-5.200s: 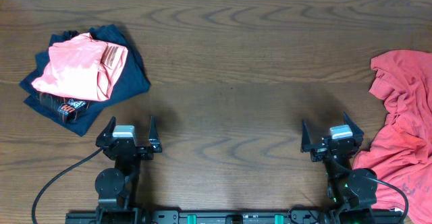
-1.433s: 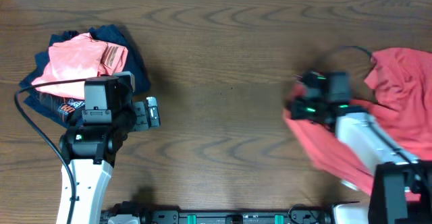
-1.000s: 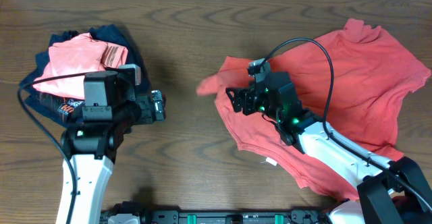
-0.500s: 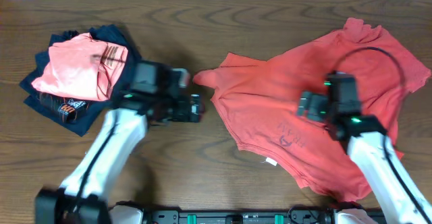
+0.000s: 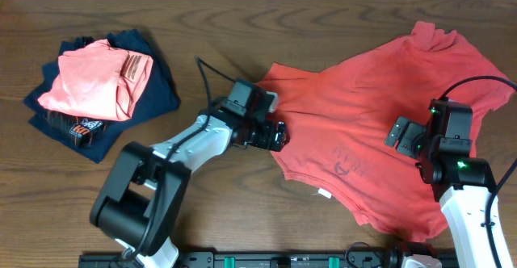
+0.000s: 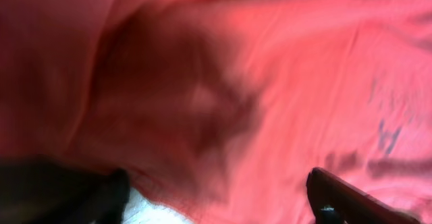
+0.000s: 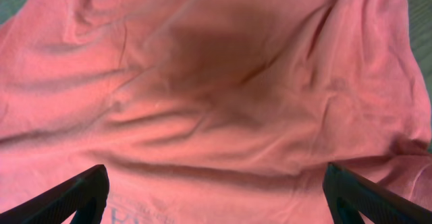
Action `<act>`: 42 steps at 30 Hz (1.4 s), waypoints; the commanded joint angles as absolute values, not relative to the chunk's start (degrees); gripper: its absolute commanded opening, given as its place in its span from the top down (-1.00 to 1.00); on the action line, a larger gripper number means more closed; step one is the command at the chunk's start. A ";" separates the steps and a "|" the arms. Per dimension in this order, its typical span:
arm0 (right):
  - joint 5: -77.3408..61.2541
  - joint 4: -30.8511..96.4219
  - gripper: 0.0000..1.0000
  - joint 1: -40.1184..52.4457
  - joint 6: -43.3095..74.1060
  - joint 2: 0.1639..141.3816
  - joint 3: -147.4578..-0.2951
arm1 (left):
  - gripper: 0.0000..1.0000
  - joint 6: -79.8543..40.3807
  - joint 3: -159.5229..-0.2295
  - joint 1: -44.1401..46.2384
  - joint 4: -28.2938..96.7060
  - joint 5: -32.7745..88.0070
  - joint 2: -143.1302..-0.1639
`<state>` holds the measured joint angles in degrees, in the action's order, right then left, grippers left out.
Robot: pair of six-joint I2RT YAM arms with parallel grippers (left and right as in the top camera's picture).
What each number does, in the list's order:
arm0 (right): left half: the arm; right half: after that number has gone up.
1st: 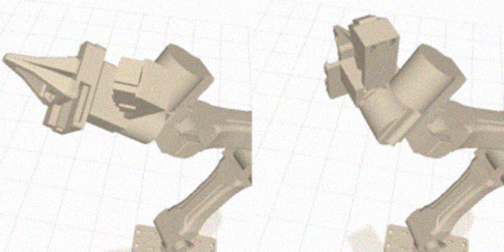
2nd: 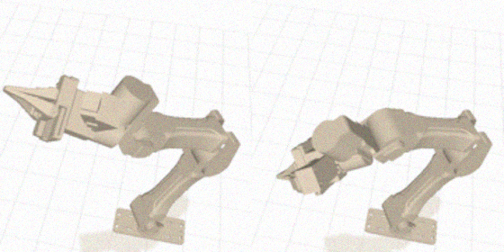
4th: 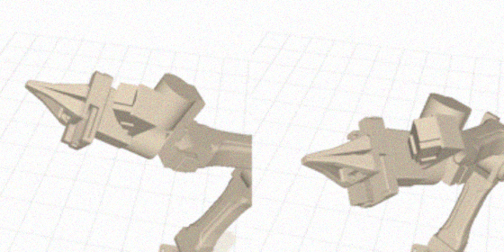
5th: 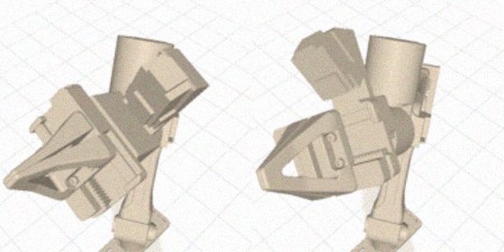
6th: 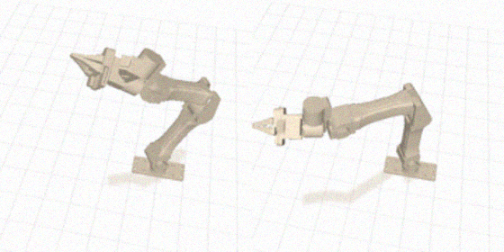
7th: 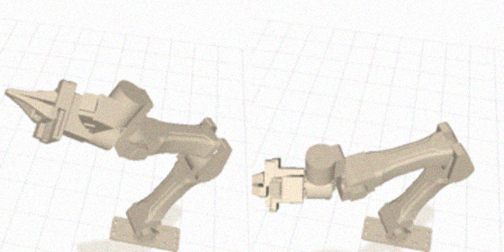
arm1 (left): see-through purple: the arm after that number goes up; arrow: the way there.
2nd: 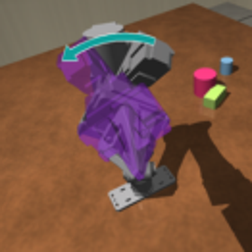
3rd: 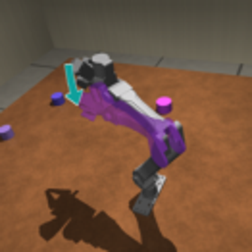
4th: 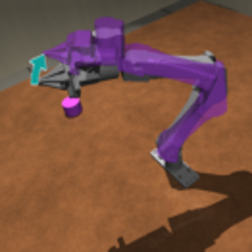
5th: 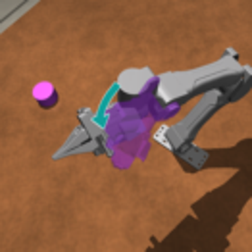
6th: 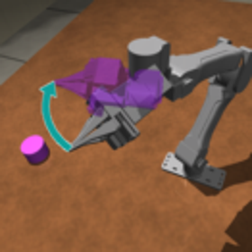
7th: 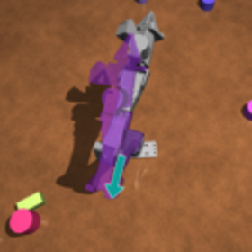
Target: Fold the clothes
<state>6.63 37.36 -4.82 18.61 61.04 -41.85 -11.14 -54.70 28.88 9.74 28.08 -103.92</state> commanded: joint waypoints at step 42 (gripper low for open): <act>7.51 38.59 -0.98 -5.72 18.22 66.70 -42.37 | -0.96 -11.49 -85.12 16.08 73.91 26.57 -106.00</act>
